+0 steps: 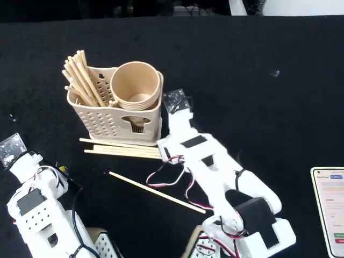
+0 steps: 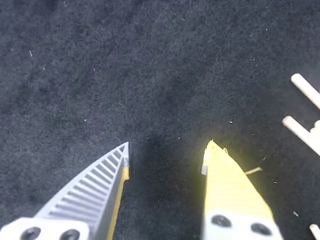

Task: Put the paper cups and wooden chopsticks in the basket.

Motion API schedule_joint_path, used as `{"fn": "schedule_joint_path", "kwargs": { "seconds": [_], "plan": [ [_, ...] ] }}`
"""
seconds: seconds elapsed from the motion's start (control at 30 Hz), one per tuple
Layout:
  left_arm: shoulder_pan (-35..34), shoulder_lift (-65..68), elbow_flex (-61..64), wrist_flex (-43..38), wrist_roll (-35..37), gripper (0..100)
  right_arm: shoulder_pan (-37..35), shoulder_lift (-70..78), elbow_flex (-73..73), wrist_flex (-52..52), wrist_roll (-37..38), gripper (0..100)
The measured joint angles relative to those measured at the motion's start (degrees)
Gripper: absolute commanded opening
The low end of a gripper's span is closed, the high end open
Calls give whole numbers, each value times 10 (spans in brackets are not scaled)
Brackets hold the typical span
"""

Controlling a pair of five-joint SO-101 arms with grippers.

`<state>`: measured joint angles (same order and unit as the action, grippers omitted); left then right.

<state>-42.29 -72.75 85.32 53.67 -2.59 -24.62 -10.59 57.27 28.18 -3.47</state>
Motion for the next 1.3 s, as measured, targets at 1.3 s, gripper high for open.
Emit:
{"fn": "schedule_joint_path", "kwargs": {
  "seconds": [1.3],
  "plan": [
    [0, 0, 0, 0, 0, 242, -22, -441, 203, 209, 106, 145]
  ]
}}
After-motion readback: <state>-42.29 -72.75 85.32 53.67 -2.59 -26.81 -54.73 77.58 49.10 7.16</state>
